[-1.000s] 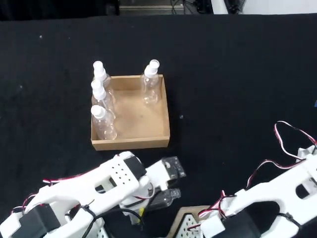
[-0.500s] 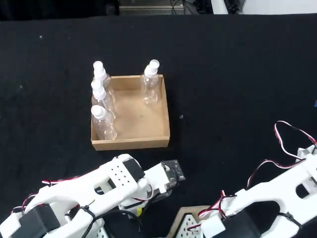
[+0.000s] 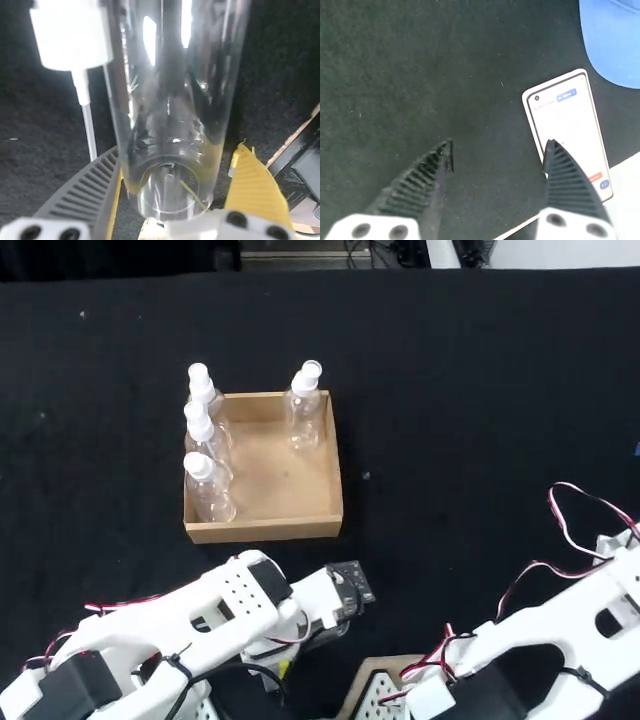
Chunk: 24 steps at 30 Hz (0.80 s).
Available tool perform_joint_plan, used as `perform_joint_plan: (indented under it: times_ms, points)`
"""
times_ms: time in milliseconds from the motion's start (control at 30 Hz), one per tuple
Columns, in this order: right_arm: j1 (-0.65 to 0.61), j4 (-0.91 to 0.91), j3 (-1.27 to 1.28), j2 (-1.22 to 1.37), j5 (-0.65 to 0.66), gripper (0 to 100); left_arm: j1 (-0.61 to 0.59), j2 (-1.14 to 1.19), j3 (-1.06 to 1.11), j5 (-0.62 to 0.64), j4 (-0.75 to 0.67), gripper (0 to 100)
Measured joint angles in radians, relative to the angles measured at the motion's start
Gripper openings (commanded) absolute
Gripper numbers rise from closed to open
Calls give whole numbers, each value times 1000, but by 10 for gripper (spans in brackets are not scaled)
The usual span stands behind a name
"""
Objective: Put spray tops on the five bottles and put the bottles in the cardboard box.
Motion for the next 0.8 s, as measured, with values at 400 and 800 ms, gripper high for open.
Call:
perform_joint_plan:
  times_ms: [400, 800]
  points:
    - [-5, 0, 0, 0, -6, 254, 0, 0, -68, 0, -11, 303]
    - [-5, 0, 0, 0, -6, 254, 0, 0, -38, 0, -12, 223]
